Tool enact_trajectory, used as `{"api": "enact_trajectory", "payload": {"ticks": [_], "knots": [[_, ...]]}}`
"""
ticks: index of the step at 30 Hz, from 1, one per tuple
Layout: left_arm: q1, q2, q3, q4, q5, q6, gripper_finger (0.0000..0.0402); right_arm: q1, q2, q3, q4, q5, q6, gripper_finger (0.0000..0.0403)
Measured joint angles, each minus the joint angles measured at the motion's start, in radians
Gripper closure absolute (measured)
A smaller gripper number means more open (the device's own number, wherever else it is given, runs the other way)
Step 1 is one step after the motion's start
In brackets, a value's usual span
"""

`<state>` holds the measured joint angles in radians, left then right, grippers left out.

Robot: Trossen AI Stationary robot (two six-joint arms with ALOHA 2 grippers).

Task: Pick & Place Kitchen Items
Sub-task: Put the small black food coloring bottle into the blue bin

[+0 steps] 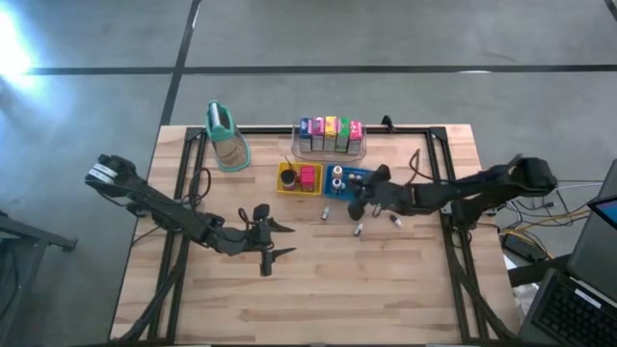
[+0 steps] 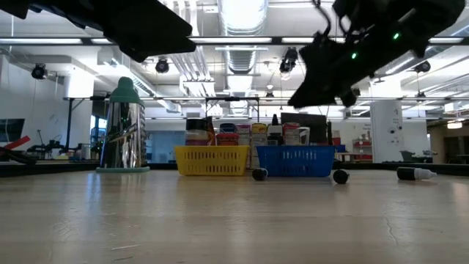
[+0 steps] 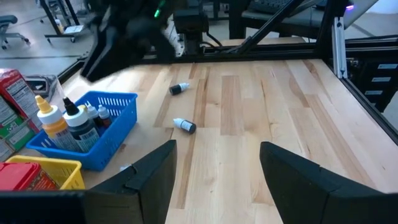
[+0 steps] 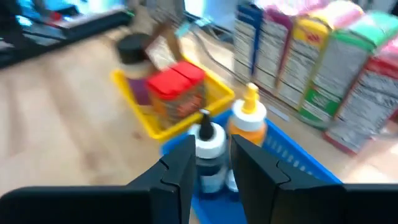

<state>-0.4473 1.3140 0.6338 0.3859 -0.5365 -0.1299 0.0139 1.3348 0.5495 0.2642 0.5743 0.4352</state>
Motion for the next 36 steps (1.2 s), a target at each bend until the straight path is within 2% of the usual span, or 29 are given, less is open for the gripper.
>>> {"api": "enact_trajectory", "payload": {"ticks": [5, 12, 21, 25, 32, 36], "knots": [[0.000, 0.000, 0.000, -0.008, 0.000, -0.011, 0.0165, 0.083, -0.117, 0.000, -0.067, 0.001, -0.009, 0.0310], [0.000, 0.000, 0.000, -0.012, 0.000, -0.012, 0.0165, 0.205, -0.248, 0.004, -0.096, 0.002, -0.093, 0.0350], [0.000, 0.000, 0.000, -0.013, 0.000, -0.012, 0.0165, 0.347, -0.298, 0.084, -0.164, 0.005, -0.160, 0.0392], [0.000, 0.000, 0.000, -0.013, 0.000, -0.012, 0.0165, 0.389, -0.277, 0.143, -0.328, 0.004, -0.087, 0.0391], [0.000, 0.000, 0.000, -0.022, 0.000, -0.012, 0.0165, 0.466, -0.253, 0.235, -0.633, 0.007, 0.154, 0.0394], [0.000, 0.000, 0.000, -0.028, 0.000, -0.012, 0.0165, 0.514, -0.254, 0.253, -0.742, 0.005, 0.319, 0.0394]]}}
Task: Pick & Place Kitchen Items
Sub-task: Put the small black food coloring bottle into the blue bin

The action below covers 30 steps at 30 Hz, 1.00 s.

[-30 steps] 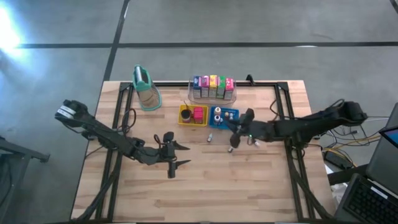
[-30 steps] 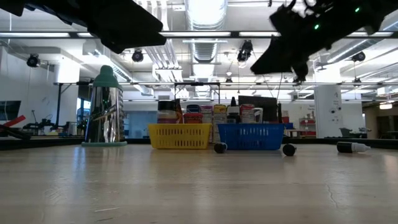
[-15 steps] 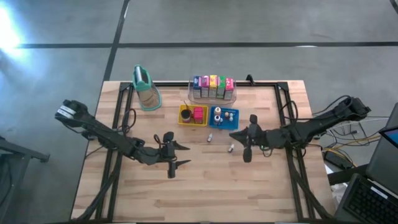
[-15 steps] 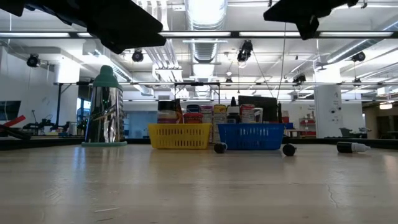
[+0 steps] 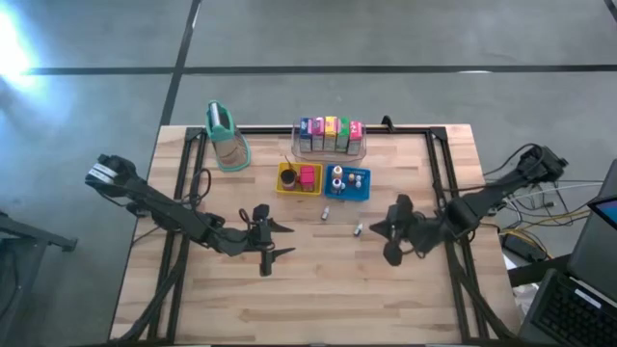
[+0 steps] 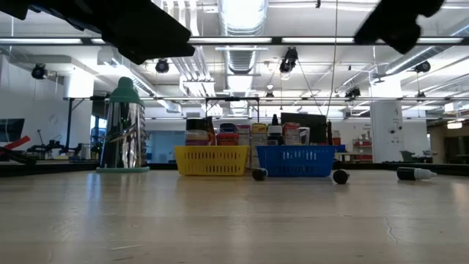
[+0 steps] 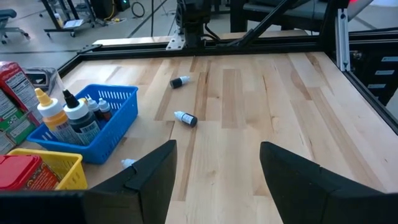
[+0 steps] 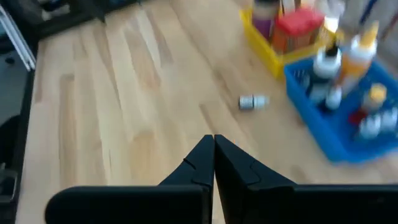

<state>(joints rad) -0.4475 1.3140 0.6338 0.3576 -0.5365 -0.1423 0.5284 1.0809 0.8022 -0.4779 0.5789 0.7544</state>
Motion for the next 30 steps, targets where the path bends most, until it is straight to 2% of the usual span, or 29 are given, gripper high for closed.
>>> {"api": "enact_trajectory", "payload": {"ticks": [10, 14, 17, 22, 30], "knots": [[0.000, 0.000, 0.000, 0.000, 0.000, 0.000, 0.0165, 0.143, 0.057, 0.009, -0.233, 0.011, 0.338, 0.0394], [0.000, 0.000, 0.000, 0.000, 0.000, 0.000, 0.0165, 0.146, 0.088, 0.010, -0.472, -0.067, 0.610, 0.0394], [0.000, 0.000, 0.000, 0.000, 0.000, 0.000, 0.0165, 0.146, 0.121, 0.005, -0.624, -0.151, 0.751, 0.0392], [0.000, 0.000, 0.000, 0.000, 0.000, 0.000, 0.0165, 0.146, 0.177, -0.006, -0.635, -0.179, 0.780, 0.0369], [0.000, 0.000, 0.000, 0.000, 0.000, 0.000, 0.0165, 0.186, 0.245, -0.006, -0.632, -0.187, 0.838, 0.0303]]}}
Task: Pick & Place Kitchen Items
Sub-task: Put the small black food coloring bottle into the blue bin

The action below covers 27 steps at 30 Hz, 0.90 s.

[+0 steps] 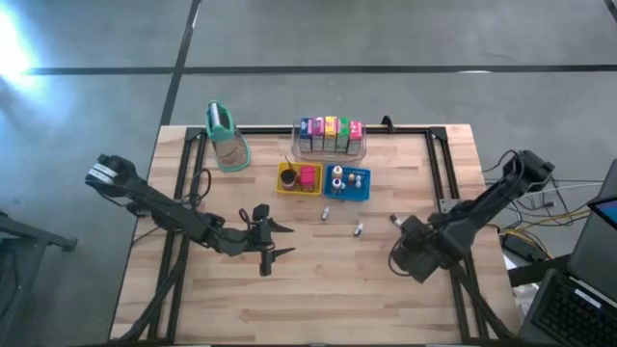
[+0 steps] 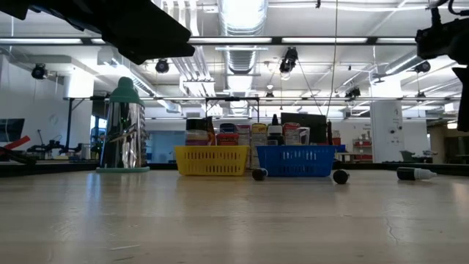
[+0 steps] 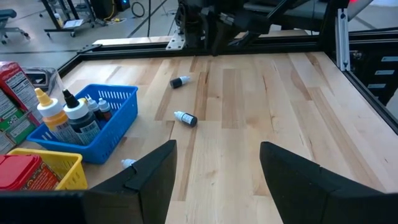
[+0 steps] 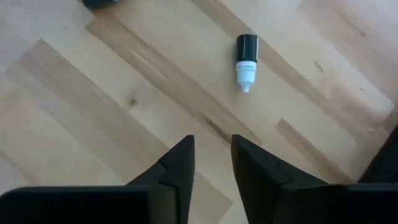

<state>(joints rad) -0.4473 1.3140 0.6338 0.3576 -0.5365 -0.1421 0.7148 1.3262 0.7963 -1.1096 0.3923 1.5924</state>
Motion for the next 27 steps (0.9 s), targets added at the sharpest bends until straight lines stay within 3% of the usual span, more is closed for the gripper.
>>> {"api": "enact_trajectory", "payload": {"ticks": [11, 16, 27], "knots": [[0.000, 0.000, 0.000, 0.000, 0.000, 0.000, 0.0165, 0.125, 0.088, -0.006, 0.027, 0.091, 0.120, 0.0247], [0.000, 0.000, 0.000, 0.000, 0.000, 0.000, 0.0165, 0.173, 0.077, -0.033, 0.000, 0.160, 0.207, 0.0238], [0.000, 0.000, 0.000, 0.000, 0.000, 0.000, 0.0165, 0.193, 0.026, -0.160, -0.014, 0.188, 0.352, 0.0220]]}}
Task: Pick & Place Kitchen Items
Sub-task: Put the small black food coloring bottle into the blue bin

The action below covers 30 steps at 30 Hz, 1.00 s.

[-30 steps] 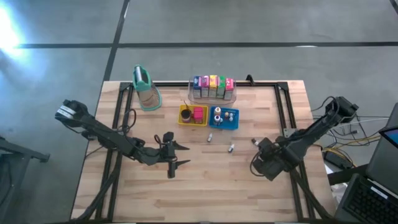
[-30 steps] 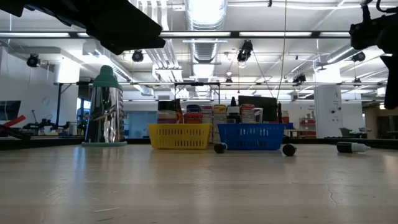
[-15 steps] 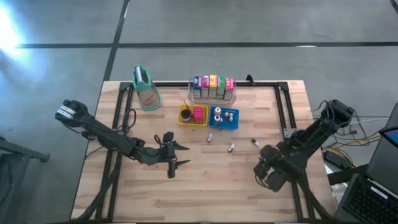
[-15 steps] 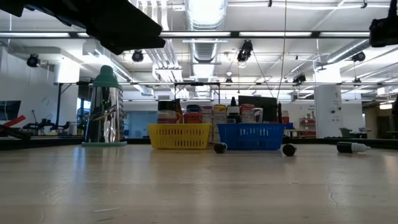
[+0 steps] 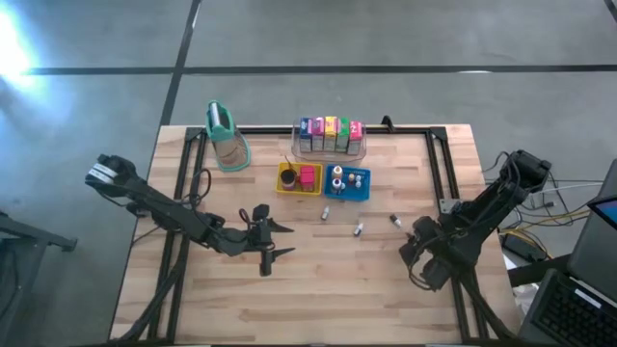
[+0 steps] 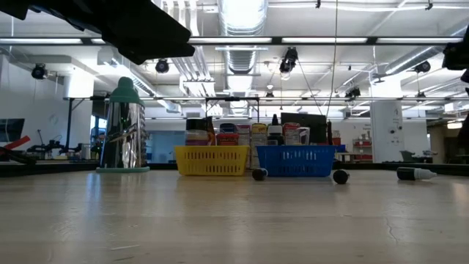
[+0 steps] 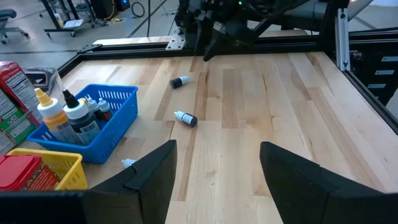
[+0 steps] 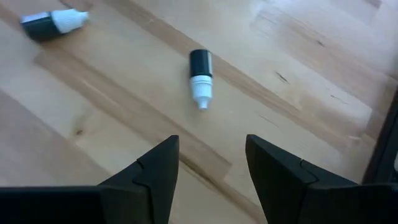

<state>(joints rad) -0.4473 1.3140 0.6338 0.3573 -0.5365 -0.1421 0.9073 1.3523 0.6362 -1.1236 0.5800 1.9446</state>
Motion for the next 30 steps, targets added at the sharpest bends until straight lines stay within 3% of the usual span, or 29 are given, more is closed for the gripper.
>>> {"api": "enact_trajectory", "payload": {"ticks": [10, 18, 30], "knots": [[0.000, 0.000, 0.000, 0.000, 0.000, 0.000, 0.0165, 0.000, -0.054, -0.013, 0.004, 0.053, 0.003, 0.0227], [0.000, 0.000, 0.000, 0.000, 0.000, 0.000, 0.0165, 0.000, -0.021, -0.019, 0.073, 0.055, 0.012, 0.0236], [0.000, 0.000, 0.000, 0.000, 0.000, 0.000, 0.0165, 0.000, 0.042, -0.025, 0.113, 0.057, 0.026, 0.0201]]}}
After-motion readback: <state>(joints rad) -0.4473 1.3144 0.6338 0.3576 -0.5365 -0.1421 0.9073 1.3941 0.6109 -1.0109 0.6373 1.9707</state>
